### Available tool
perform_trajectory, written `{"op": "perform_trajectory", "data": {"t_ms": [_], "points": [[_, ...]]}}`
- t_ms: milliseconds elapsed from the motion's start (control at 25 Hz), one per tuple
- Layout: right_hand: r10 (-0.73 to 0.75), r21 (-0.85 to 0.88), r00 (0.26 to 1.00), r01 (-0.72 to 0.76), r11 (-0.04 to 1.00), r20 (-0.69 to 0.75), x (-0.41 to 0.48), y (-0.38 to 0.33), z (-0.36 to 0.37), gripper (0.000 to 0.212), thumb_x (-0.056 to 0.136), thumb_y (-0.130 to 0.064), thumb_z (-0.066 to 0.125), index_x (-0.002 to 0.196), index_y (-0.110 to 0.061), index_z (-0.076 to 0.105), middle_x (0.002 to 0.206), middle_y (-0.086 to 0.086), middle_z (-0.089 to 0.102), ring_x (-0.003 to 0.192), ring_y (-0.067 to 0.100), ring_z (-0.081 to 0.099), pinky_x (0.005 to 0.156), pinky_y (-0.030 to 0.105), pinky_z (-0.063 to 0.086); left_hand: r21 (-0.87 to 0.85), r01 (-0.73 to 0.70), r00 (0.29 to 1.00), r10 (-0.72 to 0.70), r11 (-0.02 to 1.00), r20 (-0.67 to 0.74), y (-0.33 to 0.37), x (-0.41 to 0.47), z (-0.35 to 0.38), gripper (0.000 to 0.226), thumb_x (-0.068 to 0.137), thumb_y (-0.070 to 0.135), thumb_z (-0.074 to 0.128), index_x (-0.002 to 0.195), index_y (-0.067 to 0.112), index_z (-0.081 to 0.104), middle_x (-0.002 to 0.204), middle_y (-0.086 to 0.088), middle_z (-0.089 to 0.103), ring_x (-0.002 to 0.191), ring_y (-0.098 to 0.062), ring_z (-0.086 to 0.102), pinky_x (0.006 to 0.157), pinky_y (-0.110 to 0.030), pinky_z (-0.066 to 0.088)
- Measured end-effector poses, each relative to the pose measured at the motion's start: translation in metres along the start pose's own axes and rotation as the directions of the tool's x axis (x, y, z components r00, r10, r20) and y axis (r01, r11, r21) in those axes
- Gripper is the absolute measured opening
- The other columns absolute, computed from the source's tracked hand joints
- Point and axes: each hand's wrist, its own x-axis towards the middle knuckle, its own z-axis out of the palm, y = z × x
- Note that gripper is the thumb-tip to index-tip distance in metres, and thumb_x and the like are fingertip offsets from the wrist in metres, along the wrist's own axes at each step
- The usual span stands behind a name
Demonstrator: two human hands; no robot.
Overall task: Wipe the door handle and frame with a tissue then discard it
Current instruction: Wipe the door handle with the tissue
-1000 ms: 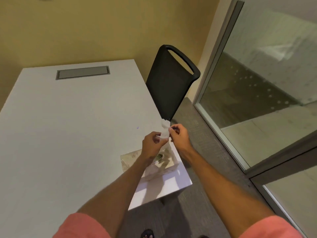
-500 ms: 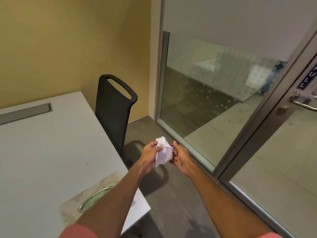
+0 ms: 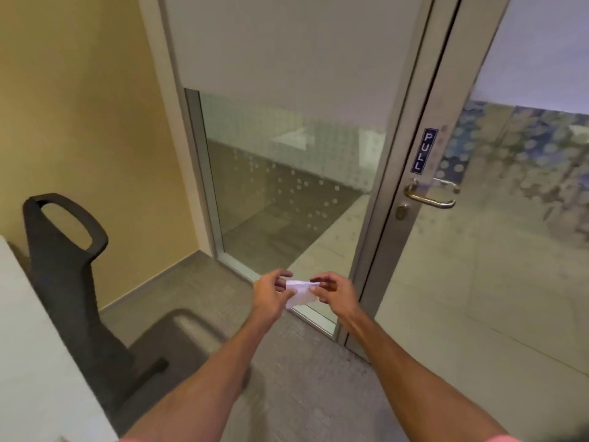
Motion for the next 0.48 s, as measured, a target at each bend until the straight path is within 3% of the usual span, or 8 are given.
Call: {"op": "perform_trajectory", "data": {"t_ms": [80, 120, 240, 360, 480], "points": [[-0.023, -0.027, 0.998, 0.022, 0.999, -0.055, 0.013, -0.001, -0.024, 0.012, 0.082, 0.006, 0.07, 0.093, 0.001, 0.069, 0.076, 0.005, 0.063, 0.065, 0.01, 0.054, 0.053, 0.012, 0.044, 0.15, -0.079, 0.997, 0.079, 0.986, 0.006, 0.007, 0.02, 0.019, 0.017, 0.08, 0.007, 0.077, 0.097, 0.007, 0.074, 0.078, 0.003, 0.06, 0.069, -0.009, 0.055, 0.063, -0.011, 0.04], [-0.022, -0.034, 0.996, 0.019, 0.999, -0.084, 0.021, -0.002, -0.034, 0.012, 0.081, 0.005, 0.07, 0.093, 0.002, 0.07, 0.076, 0.005, 0.063, 0.065, 0.01, 0.053, 0.055, 0.013, 0.043, 0.158, -0.094, 0.996, 0.092, 0.983, 0.021, 0.01, 0.029, 0.028, 0.014, 0.081, 0.011, 0.077, 0.094, 0.007, 0.074, 0.081, 0.006, 0.056, 0.072, -0.007, 0.053, 0.064, -0.012, 0.037], [0.014, 0.011, 0.988, -0.012, 1.0, -0.153, 0.043, -0.003, -0.061, 0.013, 0.083, 0.006, 0.067, 0.095, 0.004, 0.068, 0.078, 0.006, 0.062, 0.068, 0.011, 0.053, 0.062, 0.018, 0.043, -0.011, 0.001, 0.99, 0.001, 1.0, 0.144, 0.019, 0.059, 0.055, 0.008, 0.087, 0.01, 0.071, 0.095, 0.01, 0.068, 0.091, 0.001, 0.062, 0.083, -0.012, 0.057, 0.073, -0.022, 0.041], [0.09, 0.135, 0.979, -0.066, 0.989, -0.184, 0.068, -0.005, -0.077, 0.011, 0.087, 0.005, 0.06, 0.088, -0.005, 0.064, 0.078, 0.007, 0.062, 0.067, 0.012, 0.055, 0.058, 0.019, 0.045, -0.207, 0.167, 0.952, -0.103, 0.964, 0.289, 0.031, 0.094, 0.077, 0.008, 0.093, 0.004, 0.062, 0.09, 0.011, 0.058, 0.081, -0.006, 0.067, 0.073, -0.017, 0.061, 0.068, -0.027, 0.048], [0.132, 0.246, 0.96, -0.07, 0.967, -0.248, 0.099, -0.009, -0.09, 0.01, 0.09, 0.001, 0.059, 0.09, -0.007, 0.065, 0.08, 0.01, 0.063, 0.061, 0.014, 0.055, 0.051, 0.022, 0.046, -0.281, 0.218, 0.93, -0.112, 0.935, 0.349, 0.042, 0.136, 0.098, 0.006, 0.095, 0.004, 0.06, 0.093, 0.008, 0.055, 0.08, -0.007, 0.068, 0.07, -0.019, 0.064, 0.064, -0.031, 0.053]]}}
